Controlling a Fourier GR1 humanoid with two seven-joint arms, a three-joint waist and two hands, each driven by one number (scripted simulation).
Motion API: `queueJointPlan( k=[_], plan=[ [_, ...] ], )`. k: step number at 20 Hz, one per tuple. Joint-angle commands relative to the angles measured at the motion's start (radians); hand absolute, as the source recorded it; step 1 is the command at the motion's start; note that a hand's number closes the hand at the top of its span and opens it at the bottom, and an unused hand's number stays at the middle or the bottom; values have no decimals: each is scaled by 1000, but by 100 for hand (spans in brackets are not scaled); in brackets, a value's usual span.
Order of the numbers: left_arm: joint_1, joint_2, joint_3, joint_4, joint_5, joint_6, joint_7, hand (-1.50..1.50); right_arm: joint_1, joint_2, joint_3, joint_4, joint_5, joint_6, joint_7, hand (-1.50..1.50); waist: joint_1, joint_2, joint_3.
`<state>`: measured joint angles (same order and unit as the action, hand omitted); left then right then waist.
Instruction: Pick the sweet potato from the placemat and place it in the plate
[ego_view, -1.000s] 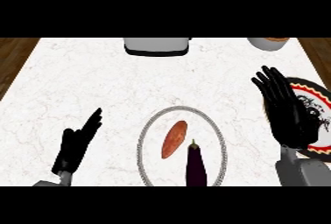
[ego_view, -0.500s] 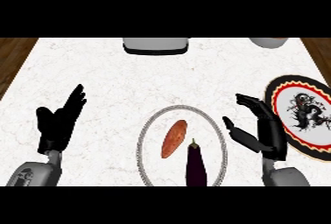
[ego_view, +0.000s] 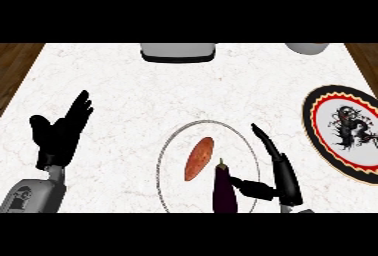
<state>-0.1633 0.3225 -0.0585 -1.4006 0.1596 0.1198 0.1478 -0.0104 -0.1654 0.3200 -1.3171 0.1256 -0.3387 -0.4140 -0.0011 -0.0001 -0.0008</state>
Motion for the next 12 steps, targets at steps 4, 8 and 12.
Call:
queueJointPlan(
  k=[4,8,12],
  plan=[
    [-24,-7,30,-36,-29,2,54,0,-18,-15,84,-126,172,-3,265,-150,1,-1,1],
    [1,-38,18,21,-39,-22,-10,0,-87,-24,106,-143,228,65,435,-150,3,0,0],
    [6,-26,50,20,-24,-39,-14,0,9,-57,197,-263,296,125,574,-150,-2,-2,0]
  ],
)
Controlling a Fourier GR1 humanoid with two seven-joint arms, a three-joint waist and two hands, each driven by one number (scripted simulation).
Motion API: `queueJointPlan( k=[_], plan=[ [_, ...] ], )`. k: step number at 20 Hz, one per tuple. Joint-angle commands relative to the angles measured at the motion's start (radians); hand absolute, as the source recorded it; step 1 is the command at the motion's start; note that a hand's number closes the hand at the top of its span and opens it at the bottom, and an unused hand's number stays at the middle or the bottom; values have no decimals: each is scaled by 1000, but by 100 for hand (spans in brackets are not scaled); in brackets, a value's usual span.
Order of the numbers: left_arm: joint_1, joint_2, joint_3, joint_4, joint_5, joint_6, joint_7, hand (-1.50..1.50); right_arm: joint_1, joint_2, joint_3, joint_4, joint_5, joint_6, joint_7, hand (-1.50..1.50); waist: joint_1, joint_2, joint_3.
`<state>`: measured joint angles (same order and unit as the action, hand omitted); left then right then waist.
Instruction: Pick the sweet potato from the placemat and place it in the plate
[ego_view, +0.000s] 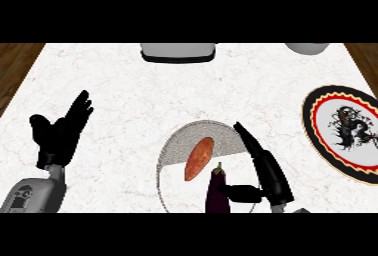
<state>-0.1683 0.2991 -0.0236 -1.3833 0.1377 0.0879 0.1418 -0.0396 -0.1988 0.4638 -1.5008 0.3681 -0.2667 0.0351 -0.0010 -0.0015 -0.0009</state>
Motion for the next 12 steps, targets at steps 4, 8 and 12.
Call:
queueJointPlan(
  k=[4,8,12],
  plan=[
    [-11,16,33,6,8,-43,7,0,-102,-6,44,-27,128,123,271,-150,2,1,0],
    [-6,-5,33,41,-13,-47,-39,0,-135,27,76,-8,201,174,374,-150,2,2,0],
    [-19,-1,42,-12,-20,-44,34,0,-178,60,63,102,224,222,372,-150,4,2,1]
  ],
)
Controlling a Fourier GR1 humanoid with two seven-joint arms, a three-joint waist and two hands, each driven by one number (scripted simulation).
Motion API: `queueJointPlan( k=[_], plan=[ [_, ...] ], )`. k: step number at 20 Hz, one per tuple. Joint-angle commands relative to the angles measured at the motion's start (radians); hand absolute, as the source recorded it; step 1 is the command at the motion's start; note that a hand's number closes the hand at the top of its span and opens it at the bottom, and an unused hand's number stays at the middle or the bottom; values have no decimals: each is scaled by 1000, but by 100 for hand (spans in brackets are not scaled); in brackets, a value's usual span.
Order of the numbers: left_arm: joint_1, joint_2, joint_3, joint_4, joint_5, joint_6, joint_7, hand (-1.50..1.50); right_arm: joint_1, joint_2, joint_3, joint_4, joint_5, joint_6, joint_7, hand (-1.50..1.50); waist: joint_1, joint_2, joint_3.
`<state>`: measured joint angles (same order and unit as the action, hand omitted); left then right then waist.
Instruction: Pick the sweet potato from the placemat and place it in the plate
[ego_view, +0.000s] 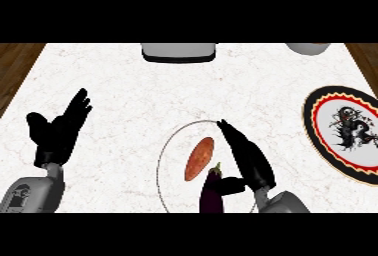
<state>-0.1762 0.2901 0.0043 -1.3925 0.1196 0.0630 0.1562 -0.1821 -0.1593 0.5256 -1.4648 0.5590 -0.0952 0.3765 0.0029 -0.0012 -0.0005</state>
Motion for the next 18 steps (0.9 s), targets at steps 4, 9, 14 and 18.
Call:
queueJointPlan(
  k=[4,9,14,18],
  plan=[
    [11,-20,28,49,-34,-15,-54,0,-60,46,-37,92,27,128,37,-150,-1,2,1],
    [-36,-40,38,43,-43,-10,-5,0,-179,152,-74,178,63,178,115,-150,0,2,0],
    [-34,-47,66,47,-56,-47,-2,0,-95,136,-91,214,147,139,12,-150,-3,1,1],
    [-5,-73,44,28,-72,-41,-5,0,-250,159,-104,392,97,98,8,-150,3,2,1]
  ],
)
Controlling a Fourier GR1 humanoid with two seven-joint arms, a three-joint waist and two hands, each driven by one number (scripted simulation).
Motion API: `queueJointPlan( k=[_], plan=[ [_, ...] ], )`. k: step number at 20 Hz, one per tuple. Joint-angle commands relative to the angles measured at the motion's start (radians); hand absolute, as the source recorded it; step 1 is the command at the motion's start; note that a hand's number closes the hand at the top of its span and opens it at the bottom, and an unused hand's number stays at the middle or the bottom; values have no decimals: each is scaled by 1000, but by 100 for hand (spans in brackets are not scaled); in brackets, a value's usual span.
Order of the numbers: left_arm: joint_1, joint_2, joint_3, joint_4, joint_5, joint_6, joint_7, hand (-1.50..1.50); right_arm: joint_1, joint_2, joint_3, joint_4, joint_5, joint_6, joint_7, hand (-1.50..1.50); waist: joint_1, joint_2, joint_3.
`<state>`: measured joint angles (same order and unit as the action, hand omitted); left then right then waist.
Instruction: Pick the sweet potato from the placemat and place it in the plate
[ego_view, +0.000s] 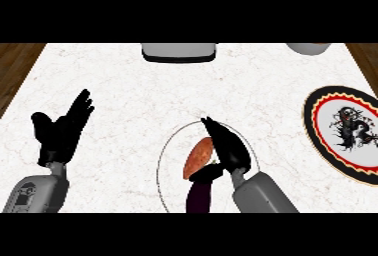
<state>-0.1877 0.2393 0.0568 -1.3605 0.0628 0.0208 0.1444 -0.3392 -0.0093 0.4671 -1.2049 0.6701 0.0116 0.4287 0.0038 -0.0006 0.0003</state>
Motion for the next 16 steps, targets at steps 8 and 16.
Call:
queueJointPlan(
  k=[8,16],
  plan=[
    [-20,-13,31,25,-30,-8,1,0,-27,9,30,99,-2,76,-39,150,-3,1,0],
    [23,-14,19,-79,-32,-29,44,0,-68,8,161,162,-66,-66,-87,150,4,1,0]
  ],
)
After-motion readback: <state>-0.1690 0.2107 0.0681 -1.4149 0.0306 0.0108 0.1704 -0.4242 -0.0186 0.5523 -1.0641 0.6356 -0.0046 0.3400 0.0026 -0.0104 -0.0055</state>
